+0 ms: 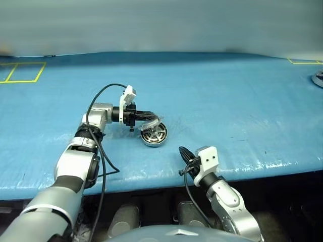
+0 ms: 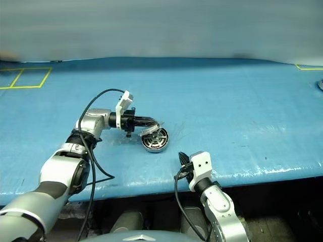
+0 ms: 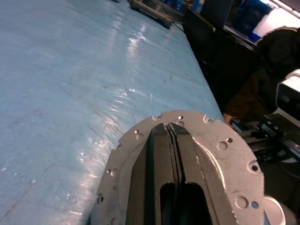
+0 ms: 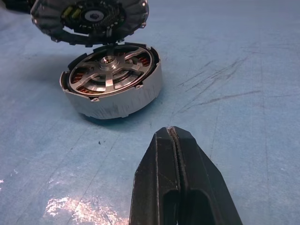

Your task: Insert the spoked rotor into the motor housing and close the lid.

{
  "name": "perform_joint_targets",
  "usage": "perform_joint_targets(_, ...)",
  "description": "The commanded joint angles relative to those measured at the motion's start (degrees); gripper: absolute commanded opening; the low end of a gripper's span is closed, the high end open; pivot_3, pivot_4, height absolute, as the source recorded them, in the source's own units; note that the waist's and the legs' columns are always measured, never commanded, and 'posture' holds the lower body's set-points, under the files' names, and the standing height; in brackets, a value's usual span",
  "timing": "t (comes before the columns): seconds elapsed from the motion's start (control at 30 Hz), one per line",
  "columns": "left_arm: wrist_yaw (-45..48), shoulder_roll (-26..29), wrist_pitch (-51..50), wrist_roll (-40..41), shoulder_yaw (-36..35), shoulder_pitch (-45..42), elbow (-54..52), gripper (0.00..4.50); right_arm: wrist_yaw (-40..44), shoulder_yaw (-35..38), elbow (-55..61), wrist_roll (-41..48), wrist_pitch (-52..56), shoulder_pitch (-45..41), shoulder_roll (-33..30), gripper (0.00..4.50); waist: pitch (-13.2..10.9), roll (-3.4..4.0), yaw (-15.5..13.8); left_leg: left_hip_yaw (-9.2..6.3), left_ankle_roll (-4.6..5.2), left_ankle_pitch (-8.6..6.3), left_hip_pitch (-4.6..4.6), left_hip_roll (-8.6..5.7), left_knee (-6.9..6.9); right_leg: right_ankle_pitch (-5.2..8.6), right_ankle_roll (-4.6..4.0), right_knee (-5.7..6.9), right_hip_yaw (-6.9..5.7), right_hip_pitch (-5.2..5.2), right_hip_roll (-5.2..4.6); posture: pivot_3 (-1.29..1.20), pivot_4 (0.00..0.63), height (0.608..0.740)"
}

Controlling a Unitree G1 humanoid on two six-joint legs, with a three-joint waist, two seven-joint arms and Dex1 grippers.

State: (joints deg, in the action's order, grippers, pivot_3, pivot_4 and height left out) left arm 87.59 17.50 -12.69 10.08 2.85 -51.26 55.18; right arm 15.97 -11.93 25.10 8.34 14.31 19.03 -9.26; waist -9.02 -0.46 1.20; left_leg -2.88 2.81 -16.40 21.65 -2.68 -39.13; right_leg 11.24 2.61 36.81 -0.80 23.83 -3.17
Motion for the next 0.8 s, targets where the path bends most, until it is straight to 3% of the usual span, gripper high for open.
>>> perform_joint_targets(0.03, 0.0, 0.1, -1.3, -0.2, 1.5, 2.8, -5.2, 0.0, -0.2, -0.3, 0.8, 0.0, -0.4, -0.8, 0.4, 0.03, 0.0, 0.0, -0.1, 0.0, 0.0, 0.0, 0.0, 0.01, 0.0, 0.0, -0.01, 0.0, 0.01, 0.01, 0.0, 0.0, 0.15, 0.74)
perform_joint_targets(0.43, -2.8, 0.6, -4.9, 1.2, 3.4, 11.7, -16.2, 0.0, -1.4, 0.4, 3.1, 0.7, 2.9, -1.5, 0.6, 0.03, 0.0, 0.0, -0.6, -0.01, 0.0, 0.0, 0.0, 0.01, -0.01, 0.0, -0.02, 0.0, 0.01, -0.01, -0.03, 0.0, 0.15, 0.74)
perform_joint_targets(0.63, -5.7, 1.7, -10.2, 8.0, -0.6, 18.4, -32.4, 0.0, 0.8, 2.9, 9.0, 4.1, 8.1, -6.5, -1.9, 0.03, 0.0, 0.03, -0.5, -0.01, -0.01, 0.0, 0.0, 0.04, -0.01, 0.0, -0.03, 0.0, 0.05, 0.02, -0.27, 0.0, 0.15, 0.74)
perform_joint_targets(0.73, -10.5, 1.4, -12.0, 11.2, -2.9, 22.9, -41.5, 0.0, 1.3, 3.7, 10.0, 4.6, 10.1, -9.7, -3.2, 0.57, 0.0, 0.03, -0.6, -0.07, -0.05, 0.02, 0.0, 0.07, 0.0, 0.01, -0.05, -0.01, 0.07, 0.0, -0.3, 0.0, 0.15, 0.74)
perform_joint_targets(0.8, -15.5, 0.3, -11.0, 12.3, -4.6, 27.6, -48.0, 0.0, 2.5, 3.3, 9.6, 4.7, 11.0, -12.1, -4.5, 1.19, 0.0, 0.05, -0.6, -0.09, -0.06, 0.02, 0.0, 0.07, 0.01, 0.01, -0.07, -0.02, 0.09, 0.0, -0.32, 0.0, 0.15, 0.74)
